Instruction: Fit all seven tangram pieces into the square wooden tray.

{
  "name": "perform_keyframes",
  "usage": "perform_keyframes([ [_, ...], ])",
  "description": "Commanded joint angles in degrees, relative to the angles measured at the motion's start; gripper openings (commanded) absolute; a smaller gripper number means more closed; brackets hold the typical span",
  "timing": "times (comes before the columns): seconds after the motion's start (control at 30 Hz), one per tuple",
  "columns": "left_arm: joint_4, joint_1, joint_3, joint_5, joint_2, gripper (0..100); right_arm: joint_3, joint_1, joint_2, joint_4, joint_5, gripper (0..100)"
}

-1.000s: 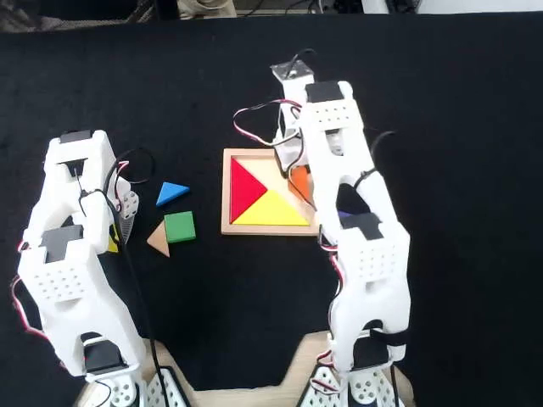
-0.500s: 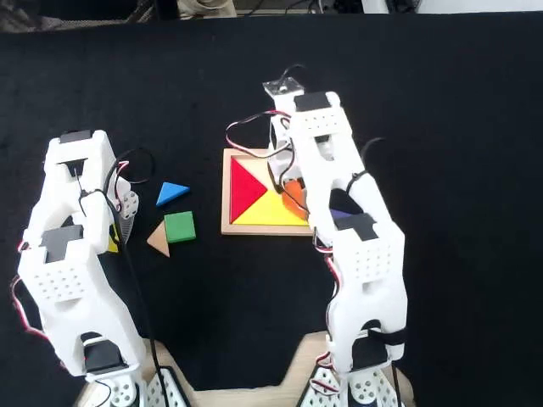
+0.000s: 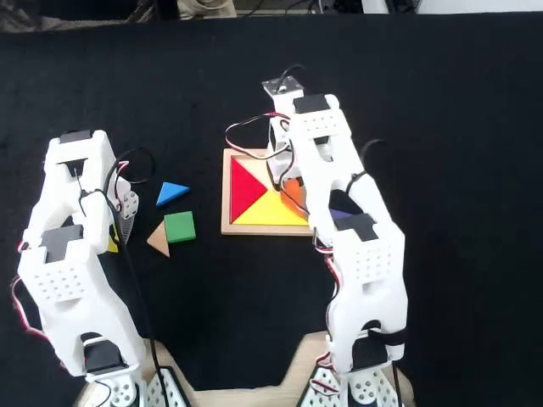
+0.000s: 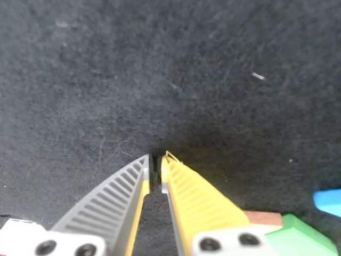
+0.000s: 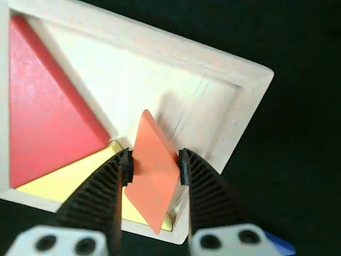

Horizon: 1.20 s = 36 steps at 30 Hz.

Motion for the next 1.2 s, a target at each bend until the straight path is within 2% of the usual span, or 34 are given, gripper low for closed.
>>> perform_keyframes([
  [0.0,-0.88,1.98,-1.54,0.18,0.18,6,-0.66,2.29,-1.10,-0.79,-0.09,1.1],
  [0.33,-0.88,1.98,-1.54,0.18,0.18,6,-0.13,2.20,-1.01,-0.35,1.85,2.3],
  [0.5,-0.88,1.98,-1.54,0.18,0.18,6,-0.75,2.11,-1.10,2.46,1.85,21.7],
  [0.57,-0.88,2.07,-1.54,0.18,0.18,6,-0.66,1.49,-1.19,2.64,2.29,25.1],
  [0.73,-0.88,2.07,-1.54,0.18,0.18,6,-0.84,-1.05,-1.19,3.78,3.78,23.4],
  [0.9,-0.88,2.07,-1.54,0.18,0.18,6,-4.09,0.00,-1.10,3.69,3.78,23.0],
  [0.97,-0.88,2.07,-1.54,0.18,0.18,6,-7.60,0.97,-1.19,3.78,3.87,16.8],
  [1.07,-0.88,2.07,-1.54,0.18,0.18,6,-12.18,0.97,-0.40,3.25,4.31,0.4],
  [1.17,-0.88,2.07,-1.54,0.18,0.18,6,-13.32,0.44,1.27,1.76,5.27,4.1],
])
